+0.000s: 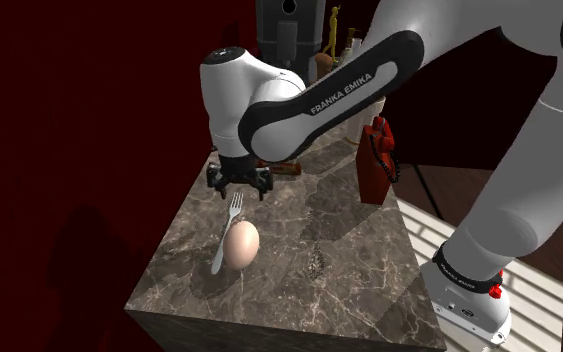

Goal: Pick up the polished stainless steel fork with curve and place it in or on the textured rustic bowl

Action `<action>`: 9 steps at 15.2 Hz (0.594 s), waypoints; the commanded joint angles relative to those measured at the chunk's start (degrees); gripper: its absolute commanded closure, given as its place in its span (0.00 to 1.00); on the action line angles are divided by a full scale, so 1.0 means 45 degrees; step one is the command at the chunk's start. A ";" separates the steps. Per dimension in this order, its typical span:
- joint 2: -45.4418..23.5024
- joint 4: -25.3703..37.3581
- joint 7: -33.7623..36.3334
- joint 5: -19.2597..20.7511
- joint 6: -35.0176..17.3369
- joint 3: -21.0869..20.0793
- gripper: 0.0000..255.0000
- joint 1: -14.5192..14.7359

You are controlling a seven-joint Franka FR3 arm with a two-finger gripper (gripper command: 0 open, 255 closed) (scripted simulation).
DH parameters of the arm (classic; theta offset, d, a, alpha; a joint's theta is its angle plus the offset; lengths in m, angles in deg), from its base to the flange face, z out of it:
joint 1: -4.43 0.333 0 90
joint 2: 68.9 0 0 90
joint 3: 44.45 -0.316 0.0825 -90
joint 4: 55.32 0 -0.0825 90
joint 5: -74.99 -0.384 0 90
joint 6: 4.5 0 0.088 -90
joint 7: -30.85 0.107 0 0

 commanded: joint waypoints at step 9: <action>-0.2554 0.0849 0.2394 0.2075 -0.0979 0.0590 0.00 0.0793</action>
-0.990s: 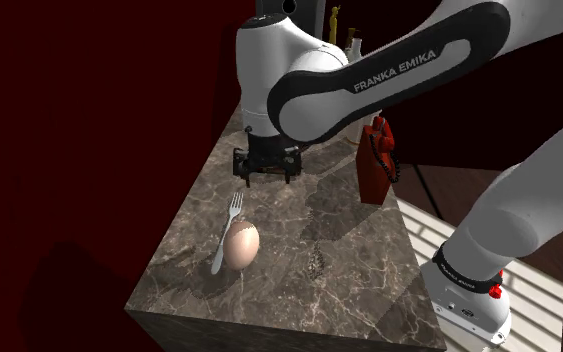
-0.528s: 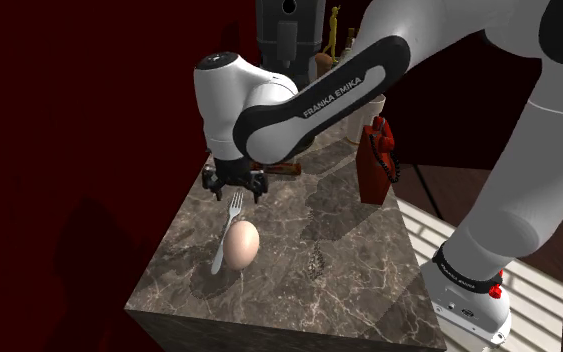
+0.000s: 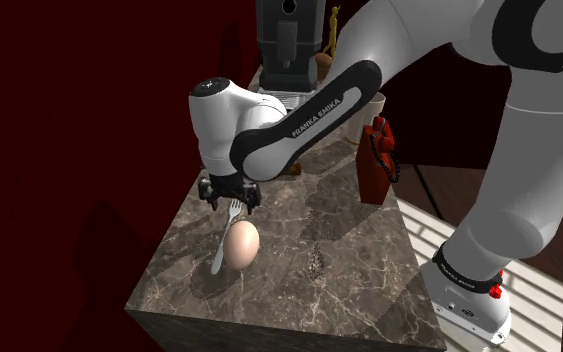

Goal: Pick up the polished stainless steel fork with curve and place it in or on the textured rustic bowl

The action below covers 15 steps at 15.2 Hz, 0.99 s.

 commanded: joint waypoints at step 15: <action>-0.0177 -0.0093 0.0091 0.0179 -0.0231 0.0092 1.00 0.0034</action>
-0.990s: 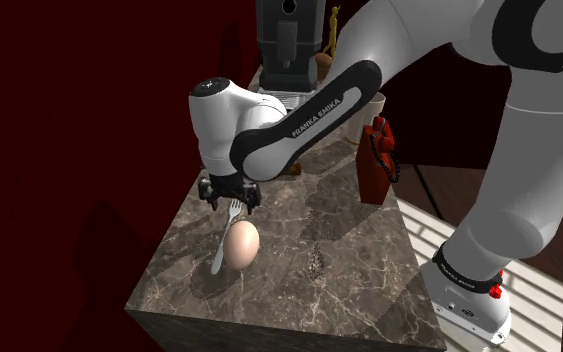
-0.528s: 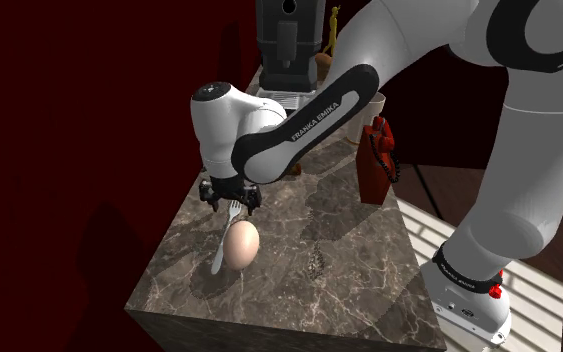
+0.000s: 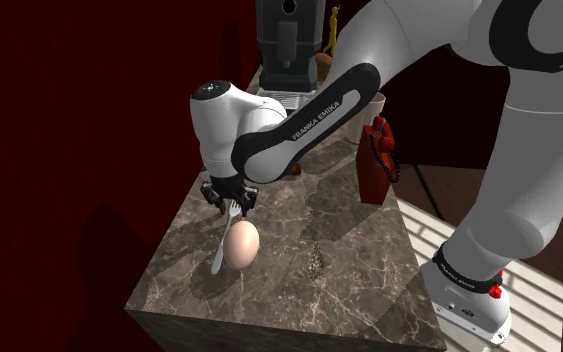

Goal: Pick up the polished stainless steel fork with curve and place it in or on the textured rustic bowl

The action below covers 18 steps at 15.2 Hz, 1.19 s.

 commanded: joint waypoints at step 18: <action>0.1395 0.1032 -0.1068 -0.1442 0.1994 -0.0511 1.00 -0.0452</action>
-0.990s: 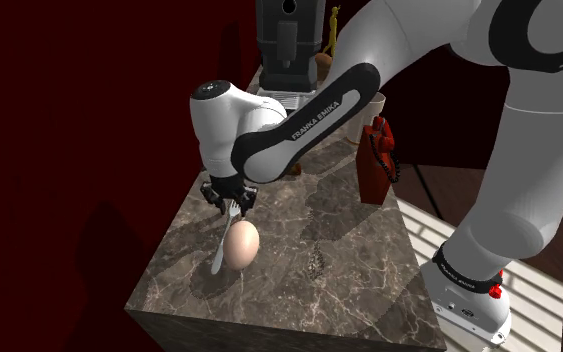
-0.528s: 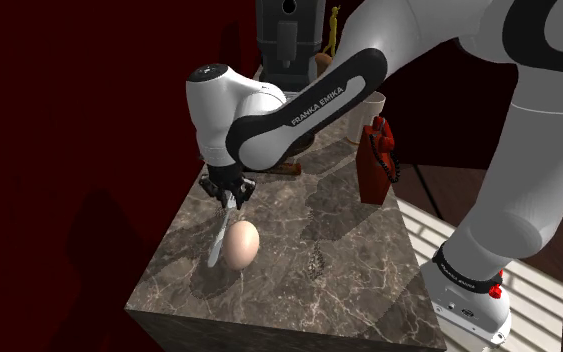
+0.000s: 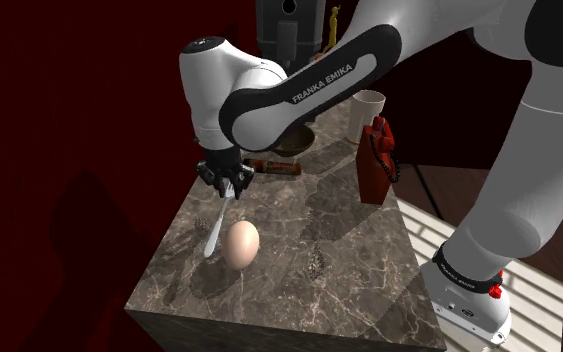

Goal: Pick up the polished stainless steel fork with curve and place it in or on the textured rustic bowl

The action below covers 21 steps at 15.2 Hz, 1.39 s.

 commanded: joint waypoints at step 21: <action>0.2042 0.0602 -0.3272 -0.1757 0.1873 0.0748 1.00 -0.1582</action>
